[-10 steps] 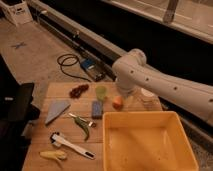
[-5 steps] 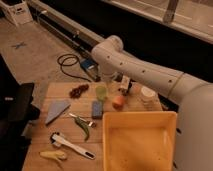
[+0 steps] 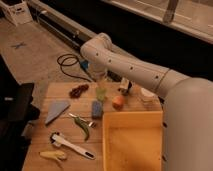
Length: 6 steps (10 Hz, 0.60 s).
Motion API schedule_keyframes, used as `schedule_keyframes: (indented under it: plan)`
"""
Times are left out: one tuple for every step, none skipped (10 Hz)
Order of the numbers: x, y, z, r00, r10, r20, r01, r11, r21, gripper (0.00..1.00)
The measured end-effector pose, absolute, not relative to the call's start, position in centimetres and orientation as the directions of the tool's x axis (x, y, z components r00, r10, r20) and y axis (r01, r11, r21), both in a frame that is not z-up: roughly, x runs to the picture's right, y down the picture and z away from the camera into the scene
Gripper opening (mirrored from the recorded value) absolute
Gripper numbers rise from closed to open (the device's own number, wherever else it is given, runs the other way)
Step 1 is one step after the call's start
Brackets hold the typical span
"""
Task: Place grapes in table surface
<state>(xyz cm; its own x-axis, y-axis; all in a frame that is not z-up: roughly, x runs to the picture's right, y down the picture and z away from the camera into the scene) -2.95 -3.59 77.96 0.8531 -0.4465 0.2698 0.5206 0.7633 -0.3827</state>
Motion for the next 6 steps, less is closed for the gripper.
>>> schedule_keyframes:
  plan:
    - [-3.0, -3.6, 78.0, 0.853, -0.447, 0.27, 0.521, 0.763, -0.382, 0.65]
    - [-3.0, -3.7, 78.0, 0.854, -0.445, 0.27, 0.52, 0.765, -0.382, 0.65]
    - [-2.9, -3.7, 78.0, 0.854, -0.445, 0.27, 0.519, 0.766, -0.379, 0.65]
    - [-3.1, -3.9, 78.3, 0.847, -0.455, 0.275, 0.53, 0.763, -0.371, 0.65]
    - [-4.0, -4.4, 79.1, 0.832, -0.475, 0.285, 0.552, 0.753, -0.357, 0.65]
    - [-5.5, -5.4, 80.2, 0.813, -0.503, 0.293, 0.581, 0.742, -0.336, 0.65]
